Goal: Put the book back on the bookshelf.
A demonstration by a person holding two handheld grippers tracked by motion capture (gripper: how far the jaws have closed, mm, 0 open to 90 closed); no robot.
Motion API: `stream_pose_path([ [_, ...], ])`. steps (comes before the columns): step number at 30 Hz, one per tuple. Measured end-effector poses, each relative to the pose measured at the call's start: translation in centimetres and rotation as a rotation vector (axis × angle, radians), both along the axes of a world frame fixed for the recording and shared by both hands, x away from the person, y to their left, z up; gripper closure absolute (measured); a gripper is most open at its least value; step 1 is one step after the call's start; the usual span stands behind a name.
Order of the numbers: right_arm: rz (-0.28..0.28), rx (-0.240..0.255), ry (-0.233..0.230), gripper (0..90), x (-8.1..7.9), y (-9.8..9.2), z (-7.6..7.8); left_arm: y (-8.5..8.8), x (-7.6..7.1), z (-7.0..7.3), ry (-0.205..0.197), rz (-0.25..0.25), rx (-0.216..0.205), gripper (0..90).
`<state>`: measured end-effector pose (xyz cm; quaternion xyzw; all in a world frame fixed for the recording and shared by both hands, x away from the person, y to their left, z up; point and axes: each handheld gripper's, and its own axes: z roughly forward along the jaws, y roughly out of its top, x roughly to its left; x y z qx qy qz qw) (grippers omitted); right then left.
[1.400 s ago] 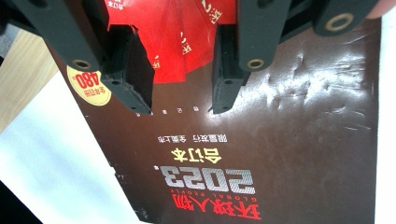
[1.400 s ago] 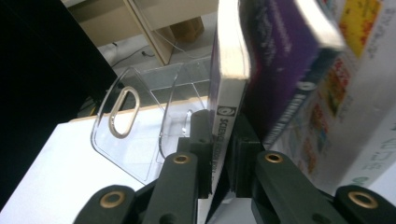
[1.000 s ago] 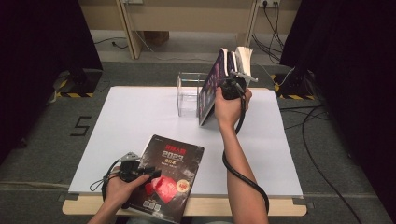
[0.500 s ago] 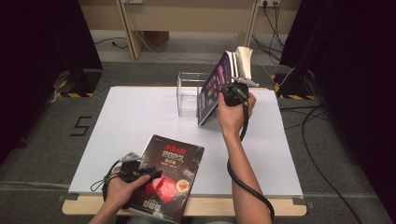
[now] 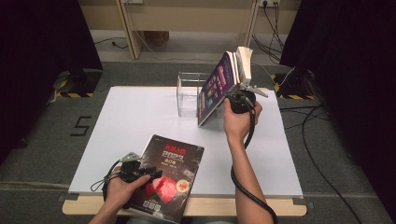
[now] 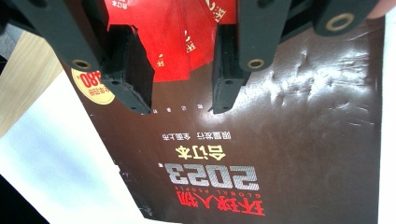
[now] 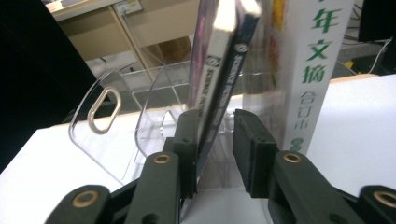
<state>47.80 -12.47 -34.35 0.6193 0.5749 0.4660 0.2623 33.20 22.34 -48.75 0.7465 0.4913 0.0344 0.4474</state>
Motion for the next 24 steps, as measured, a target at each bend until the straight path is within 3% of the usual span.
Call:
stream_pose_path([
  [3,0.010,0.008,-0.008,77.2,0.24,-0.10,-0.01,0.01,0.00,0.00,0.000,0.001,0.000,58.4],
  [12,0.009,0.015,-0.011,77.5,0.52,-0.20,0.03,-0.03,-0.03,0.06,-0.002,-0.003,-0.002,58.4],
  [24,0.017,0.075,-0.040,69.6,0.49,-0.16,-0.16,-0.06,-0.03,0.06,-0.003,-0.003,-0.003,58.4],
])
